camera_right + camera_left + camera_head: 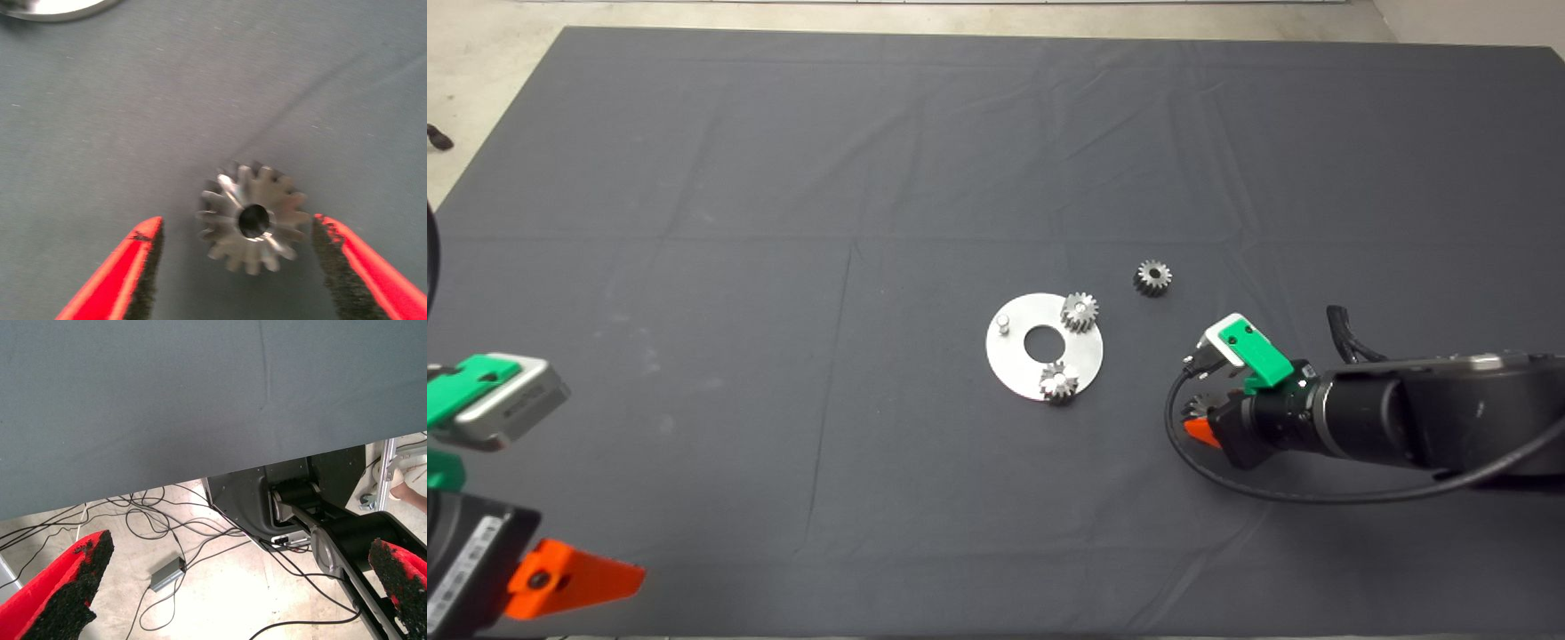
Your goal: Remove an incorrectly installed larger gear and replace it with the correct smaller gear
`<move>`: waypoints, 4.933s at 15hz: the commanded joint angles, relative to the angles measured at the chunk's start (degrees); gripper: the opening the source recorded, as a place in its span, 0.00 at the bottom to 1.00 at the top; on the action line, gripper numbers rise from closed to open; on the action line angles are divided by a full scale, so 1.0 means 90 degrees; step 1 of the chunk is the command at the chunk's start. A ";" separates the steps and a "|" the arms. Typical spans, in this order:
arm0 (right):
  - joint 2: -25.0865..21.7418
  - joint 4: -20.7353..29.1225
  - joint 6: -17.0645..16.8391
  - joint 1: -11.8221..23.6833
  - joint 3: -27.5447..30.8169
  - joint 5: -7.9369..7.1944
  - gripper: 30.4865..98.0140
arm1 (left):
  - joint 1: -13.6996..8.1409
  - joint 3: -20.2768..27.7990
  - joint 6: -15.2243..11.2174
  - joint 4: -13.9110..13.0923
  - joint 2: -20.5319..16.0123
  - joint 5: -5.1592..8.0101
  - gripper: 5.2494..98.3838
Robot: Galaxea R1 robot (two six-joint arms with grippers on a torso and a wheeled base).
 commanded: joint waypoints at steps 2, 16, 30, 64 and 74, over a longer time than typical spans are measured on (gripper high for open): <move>-0.0449 -0.0141 0.0268 0.0835 0.0560 -0.0158 0.48 | -0.0052 0.0078 0.0017 -0.0119 -0.0014 0.0019 1.00; -0.0088 -0.0113 -0.0988 0.1556 -0.1788 0.1126 0.78 | -0.0061 0.0107 0.0144 -0.0119 0.0799 0.0029 1.00; 0.0383 -0.0133 -0.0993 0.1517 -0.2257 0.1935 0.99 | -0.0061 0.0087 0.0086 -0.0109 0.0923 0.0019 1.00; 0.0430 -0.1656 -0.0970 0.0179 -0.3488 0.3982 0.98 | -0.0052 0.0097 0.0056 -0.0119 0.0718 0.0039 1.00; 0.0625 -0.1744 -0.0959 0.0179 -0.3970 0.4520 0.80 | -0.0052 0.0107 0.0047 -0.0119 0.0708 0.0048 1.00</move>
